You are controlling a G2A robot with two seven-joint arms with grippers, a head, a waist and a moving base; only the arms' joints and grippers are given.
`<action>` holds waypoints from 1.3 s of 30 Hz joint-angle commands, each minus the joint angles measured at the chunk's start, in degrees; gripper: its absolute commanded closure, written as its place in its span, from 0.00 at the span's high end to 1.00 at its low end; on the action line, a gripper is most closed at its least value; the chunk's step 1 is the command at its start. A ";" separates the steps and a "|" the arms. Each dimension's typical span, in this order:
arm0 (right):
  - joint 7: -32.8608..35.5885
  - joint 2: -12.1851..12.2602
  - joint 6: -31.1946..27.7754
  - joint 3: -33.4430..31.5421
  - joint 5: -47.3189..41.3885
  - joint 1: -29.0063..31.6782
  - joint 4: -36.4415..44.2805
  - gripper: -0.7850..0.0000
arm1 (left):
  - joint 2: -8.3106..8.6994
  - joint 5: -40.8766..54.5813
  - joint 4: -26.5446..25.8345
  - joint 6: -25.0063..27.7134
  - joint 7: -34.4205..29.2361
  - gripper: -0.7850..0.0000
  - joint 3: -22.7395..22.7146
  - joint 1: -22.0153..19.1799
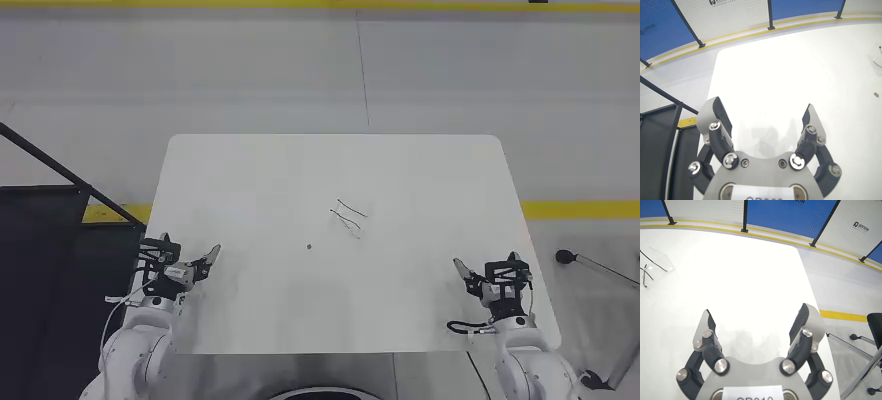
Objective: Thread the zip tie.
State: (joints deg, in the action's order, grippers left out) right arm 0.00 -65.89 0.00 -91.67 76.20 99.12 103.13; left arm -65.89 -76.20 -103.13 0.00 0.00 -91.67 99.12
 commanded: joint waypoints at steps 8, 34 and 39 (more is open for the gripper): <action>0.00 0.00 0.00 0.00 0.00 0.00 0.00 1.00 | -0.08 0.65 0.15 -0.73 -0.63 1.00 -0.23 -0.51; 0.00 0.00 0.00 0.00 0.00 0.00 0.00 1.00 | -0.24 35.00 7.86 16.65 -31.36 1.00 5.86 -29.47; 0.00 0.00 0.00 0.00 0.00 0.00 0.00 1.00 | -0.31 35.35 8.84 16.38 -32.51 1.00 6.80 -31.05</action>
State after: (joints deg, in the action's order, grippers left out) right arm 0.00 -65.89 0.00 -91.67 76.20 99.12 103.13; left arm -66.20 -40.86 -94.24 16.37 -32.58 -84.81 67.98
